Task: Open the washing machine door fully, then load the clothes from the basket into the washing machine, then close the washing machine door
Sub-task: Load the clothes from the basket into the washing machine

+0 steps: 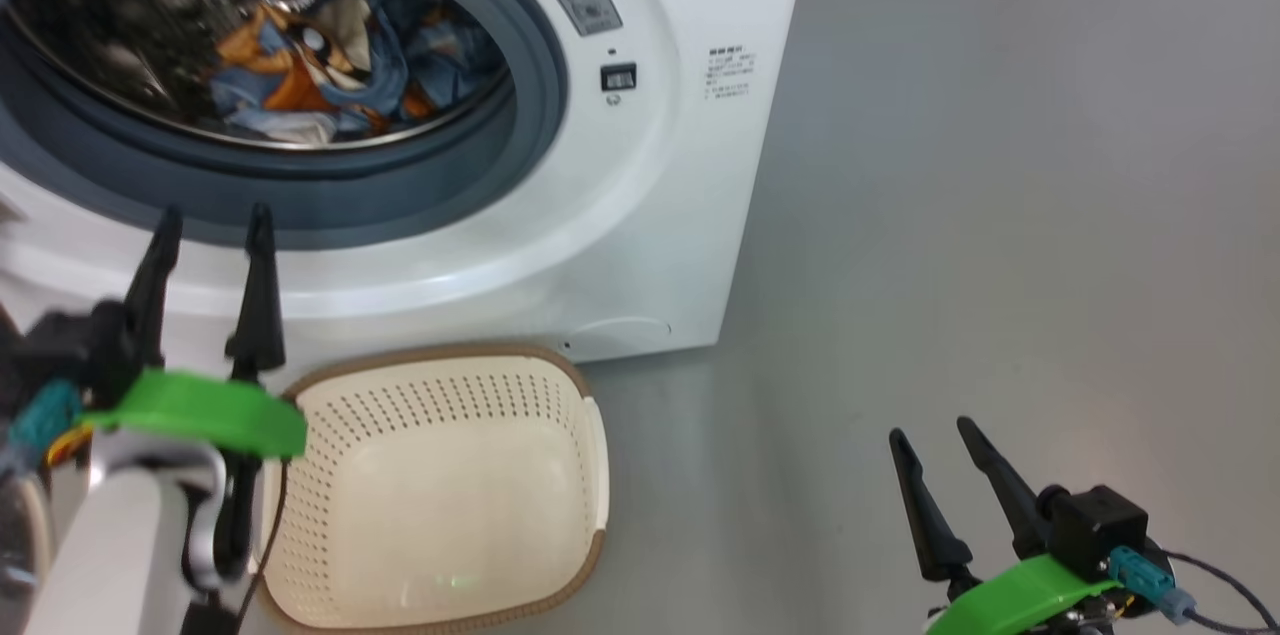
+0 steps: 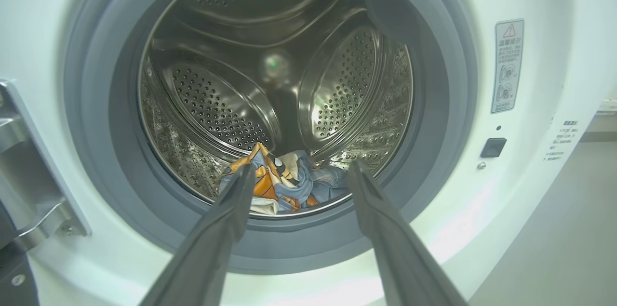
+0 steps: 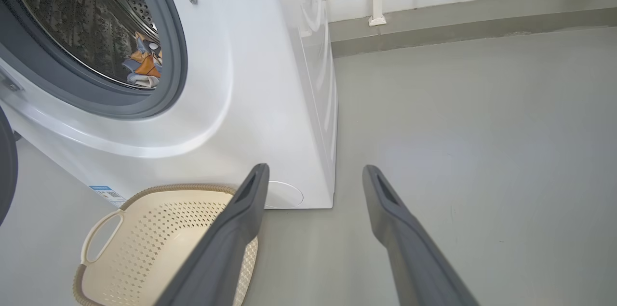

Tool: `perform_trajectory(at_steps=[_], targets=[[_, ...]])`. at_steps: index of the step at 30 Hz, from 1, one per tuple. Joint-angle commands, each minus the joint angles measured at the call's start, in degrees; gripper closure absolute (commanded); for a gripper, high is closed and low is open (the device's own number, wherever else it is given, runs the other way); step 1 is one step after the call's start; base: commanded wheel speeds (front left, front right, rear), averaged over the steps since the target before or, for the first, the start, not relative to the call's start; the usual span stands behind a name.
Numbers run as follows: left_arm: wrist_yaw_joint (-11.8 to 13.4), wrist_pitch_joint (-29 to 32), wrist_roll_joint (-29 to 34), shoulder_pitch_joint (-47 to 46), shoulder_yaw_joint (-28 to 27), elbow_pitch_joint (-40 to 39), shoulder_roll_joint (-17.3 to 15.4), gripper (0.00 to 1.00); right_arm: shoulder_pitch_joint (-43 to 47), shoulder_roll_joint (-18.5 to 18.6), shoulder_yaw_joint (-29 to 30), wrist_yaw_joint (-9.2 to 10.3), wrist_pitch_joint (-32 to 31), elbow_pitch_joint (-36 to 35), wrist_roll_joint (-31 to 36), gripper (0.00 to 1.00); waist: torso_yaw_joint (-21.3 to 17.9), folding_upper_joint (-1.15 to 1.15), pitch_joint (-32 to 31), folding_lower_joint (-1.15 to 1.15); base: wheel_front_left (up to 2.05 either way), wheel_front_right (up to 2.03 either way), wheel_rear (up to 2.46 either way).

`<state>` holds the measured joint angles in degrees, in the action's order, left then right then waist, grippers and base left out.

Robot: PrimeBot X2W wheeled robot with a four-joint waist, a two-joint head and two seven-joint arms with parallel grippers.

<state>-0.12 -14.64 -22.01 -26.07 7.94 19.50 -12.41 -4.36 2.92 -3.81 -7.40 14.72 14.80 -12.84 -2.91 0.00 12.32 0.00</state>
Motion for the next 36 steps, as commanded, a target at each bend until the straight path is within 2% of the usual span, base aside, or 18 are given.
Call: perform_trajectory(at_steps=[1, 6, 23, 29, 36], targets=[[0.76, -0.36, 0.31, 2.00, -2.73, -2.98, -2.47, 0.00, 0.92, -0.04, -1.10, -0.09, 0.28, -1.19, 0.93, 0.00, 1.06, 0.00, -3.14, 0.00, 0.00, 0.00, 0.00], [2.22, -0.36, 1.60, 9.52, -4.02, -7.64, -2.86, 0.00, 2.29, -0.04, -0.74, -0.09, 0.28, -1.39, 1.36, 0.00, 1.54, 0.00, -5.44, 0.00, 0.00, 0.00, 0.00], [4.12, -0.36, 5.65, 29.22, -8.31, -19.20, 1.70, 0.00, 4.63, -0.04, -0.18, -0.09, 0.28, -2.95, 2.77, 0.00, 1.02, 0.00, -9.43, 0.00, 0.00, 0.00, 0.00], [3.59, -0.36, 7.26, 33.33, -9.61, -20.74, 4.36, 0.00, 4.62, -0.04, -0.18, -0.09, 0.28, -3.99, 3.27, 0.00, 0.63, 0.00, -9.39, 0.00, 0.00, 0.00, 0.00], [2.45, -0.36, 8.24, 34.26, -11.09, -20.95, 5.81, 0.00, 4.56, -0.04, -0.33, -0.09, 0.28, -4.14, 3.77, 0.00, 0.66, 0.00, -9.67, 0.00, 0.00, 0.00, 0.00]])
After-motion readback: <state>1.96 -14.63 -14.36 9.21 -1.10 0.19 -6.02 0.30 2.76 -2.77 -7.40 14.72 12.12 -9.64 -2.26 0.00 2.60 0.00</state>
